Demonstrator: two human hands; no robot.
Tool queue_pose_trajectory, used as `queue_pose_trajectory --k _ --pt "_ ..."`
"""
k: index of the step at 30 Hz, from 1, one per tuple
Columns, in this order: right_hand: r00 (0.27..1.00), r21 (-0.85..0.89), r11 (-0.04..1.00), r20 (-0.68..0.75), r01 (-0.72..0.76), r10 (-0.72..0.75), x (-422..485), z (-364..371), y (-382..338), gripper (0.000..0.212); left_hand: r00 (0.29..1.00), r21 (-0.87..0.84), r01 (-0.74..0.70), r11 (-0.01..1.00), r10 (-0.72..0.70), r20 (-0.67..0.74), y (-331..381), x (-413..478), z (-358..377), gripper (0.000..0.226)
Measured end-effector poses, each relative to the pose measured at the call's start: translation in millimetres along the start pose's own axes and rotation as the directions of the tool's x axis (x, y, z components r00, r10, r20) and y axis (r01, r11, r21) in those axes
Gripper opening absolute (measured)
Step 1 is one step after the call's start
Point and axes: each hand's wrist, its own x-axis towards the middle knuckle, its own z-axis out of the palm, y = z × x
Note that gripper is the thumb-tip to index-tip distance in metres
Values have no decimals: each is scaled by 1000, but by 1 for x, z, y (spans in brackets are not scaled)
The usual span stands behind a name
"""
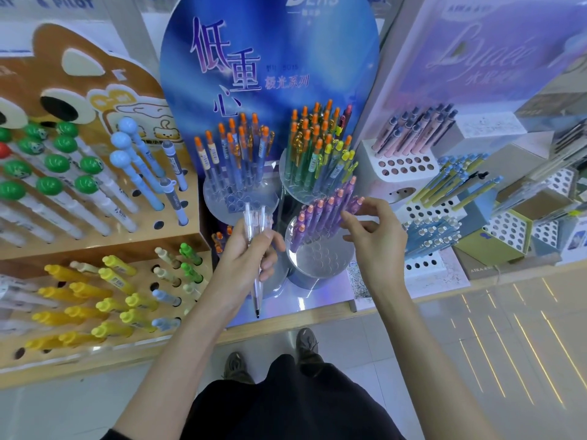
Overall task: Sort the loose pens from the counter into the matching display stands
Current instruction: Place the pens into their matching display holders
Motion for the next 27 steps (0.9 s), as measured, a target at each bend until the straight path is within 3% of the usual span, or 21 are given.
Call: queue_pose_trajectory --k 4,6,10,17,19,22,27 --pt "990 -20 992 -64 121 -122 -27 -4 -8 16 996 -26 -33 999 35 80 9 -5 -2 14" --pt "992 18 992 12 127 -128 -38 -3 -22 6 988 -39 -38 999 44 150 15 -11 -1 16" --pt "959 189 981 283 -47 -9 -48 2 -52 14 968 -34 -3 999 11 252 34 -14 10 30" --pt "893 516 786 440 -339 96 -75 -13 -51 20 871 32 36 999 -47 490 43 -20 32 47" --pt "922 598 734 376 -321 96 -81 -26 -43 15 869 57 90 994 -106 484 38 -21 46 60" --pt "977 564 798 105 -213 187 -81 -54 -22 11 904 69 194 979 -206 376 23 -19 73 65" --pt "981 518 852 -118 -70 153 -64 -114 11 13 938 247 0 969 -85 335 -6 -8 132 34"
